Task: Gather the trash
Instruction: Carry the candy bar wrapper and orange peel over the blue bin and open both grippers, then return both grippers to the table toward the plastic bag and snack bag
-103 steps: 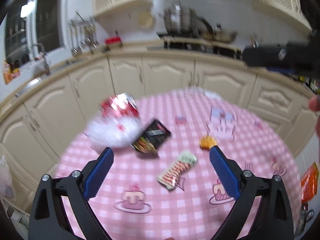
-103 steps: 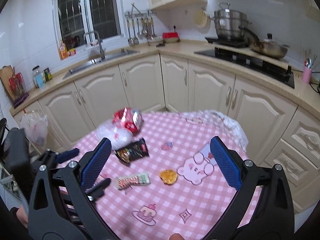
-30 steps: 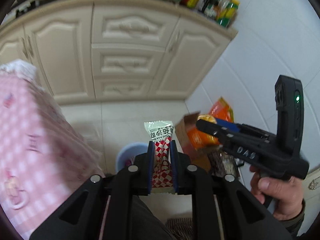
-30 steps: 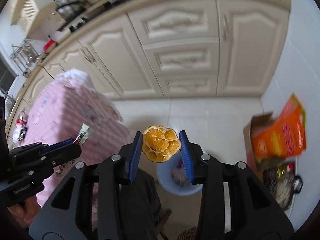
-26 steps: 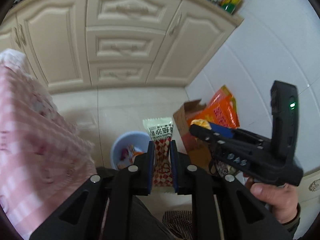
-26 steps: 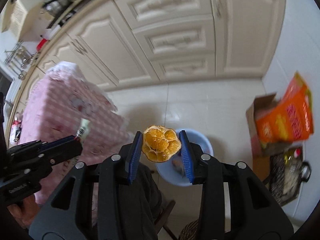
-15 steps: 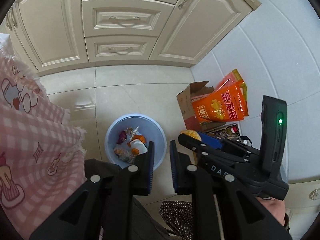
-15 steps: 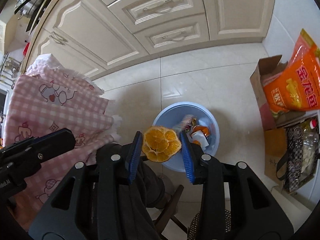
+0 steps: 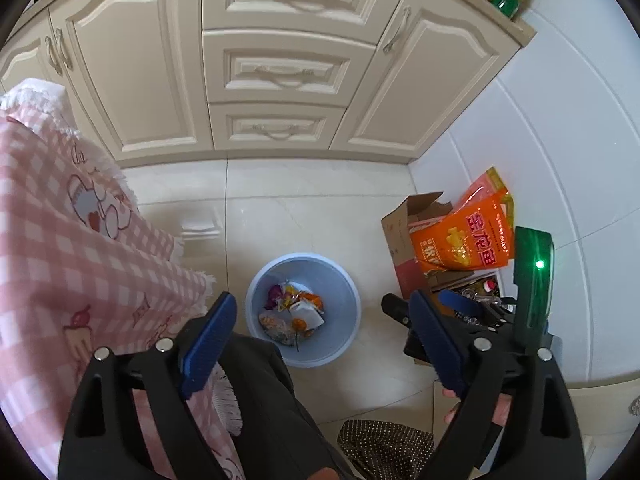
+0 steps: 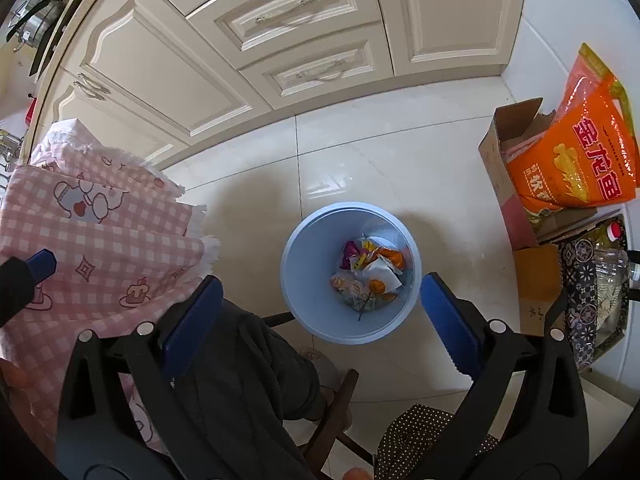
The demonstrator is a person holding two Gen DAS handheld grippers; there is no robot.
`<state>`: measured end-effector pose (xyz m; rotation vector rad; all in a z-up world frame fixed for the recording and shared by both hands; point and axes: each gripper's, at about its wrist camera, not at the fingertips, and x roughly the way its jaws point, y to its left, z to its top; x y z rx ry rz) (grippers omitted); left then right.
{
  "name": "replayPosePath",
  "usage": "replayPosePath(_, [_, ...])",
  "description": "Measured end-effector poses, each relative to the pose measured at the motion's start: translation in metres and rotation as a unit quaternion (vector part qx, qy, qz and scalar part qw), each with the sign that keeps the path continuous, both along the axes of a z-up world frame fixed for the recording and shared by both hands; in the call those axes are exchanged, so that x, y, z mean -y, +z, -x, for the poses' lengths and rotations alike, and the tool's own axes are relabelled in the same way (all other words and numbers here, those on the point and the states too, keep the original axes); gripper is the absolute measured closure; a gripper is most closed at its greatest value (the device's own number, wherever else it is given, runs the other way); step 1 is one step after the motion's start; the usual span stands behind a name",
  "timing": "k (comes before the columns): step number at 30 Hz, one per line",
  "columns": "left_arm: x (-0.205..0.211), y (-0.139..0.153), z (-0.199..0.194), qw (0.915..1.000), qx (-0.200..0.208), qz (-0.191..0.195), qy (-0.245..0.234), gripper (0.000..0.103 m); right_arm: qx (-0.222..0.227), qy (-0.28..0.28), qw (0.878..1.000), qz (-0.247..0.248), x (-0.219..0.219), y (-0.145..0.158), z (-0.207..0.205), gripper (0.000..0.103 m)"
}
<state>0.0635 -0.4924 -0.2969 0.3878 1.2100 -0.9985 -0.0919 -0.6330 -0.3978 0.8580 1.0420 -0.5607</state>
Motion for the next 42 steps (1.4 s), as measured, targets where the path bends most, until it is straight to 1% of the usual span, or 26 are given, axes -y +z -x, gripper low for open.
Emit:
replayPosePath(9, [-0.016,0.038,0.004,0.9989,0.018,0.043,0.002,0.017,0.015,0.009,0.999,0.036,-0.008,0.04,-0.006,0.006])
replayPosePath(14, [-0.034,0.065,0.002,0.9969,0.031,0.072,0.011,0.017,0.035,0.014,0.997,0.063,-0.015,0.075,-0.013,0.006])
replayPosePath(18, [-0.053,0.089,-0.002,0.9936,0.055,0.096,0.021,0.017,0.056,0.028,0.994,0.085,-0.024,0.104,-0.024,0.006])
replayPosePath(21, [-0.073,0.112,-0.006,0.9893,0.08,0.117,0.035,0.017,0.072,0.043,0.992,0.099,-0.034,0.126,-0.035,0.006])
replayPosePath(28, [-0.113,0.15,-0.021,0.98,0.119,0.144,0.068,0.017,0.106,0.073,0.984,0.119,-0.058,0.166,-0.063,0.006])
replayPosePath(30, [-0.128,0.16,-0.026,0.9761,0.126,0.155,0.085,0.017,0.119,0.08,0.982,0.124,-0.066,0.178,-0.07,0.006])
replayPosePath(32, [-0.148,0.172,-0.031,0.9705,0.138,0.169,0.102,0.015,0.133,0.094,0.978,0.131,-0.078,0.193,-0.08,0.006])
replayPosePath(36, [-0.187,0.19,-0.045,0.9583,0.159,0.187,0.146,0.015,0.16,0.141,0.966,0.147,-0.113,0.224,-0.107,0.006])
replayPosePath(39, [-0.218,0.202,-0.056,0.9451,0.193,0.187,0.186,0.013,0.179,0.178,0.955,0.158,-0.142,0.243,-0.129,0.006])
replayPosePath(42, [-0.249,0.212,-0.067,0.9327,0.213,0.189,0.221,0.013,0.195,0.212,0.943,0.166,-0.169,0.259,-0.151,0.006])
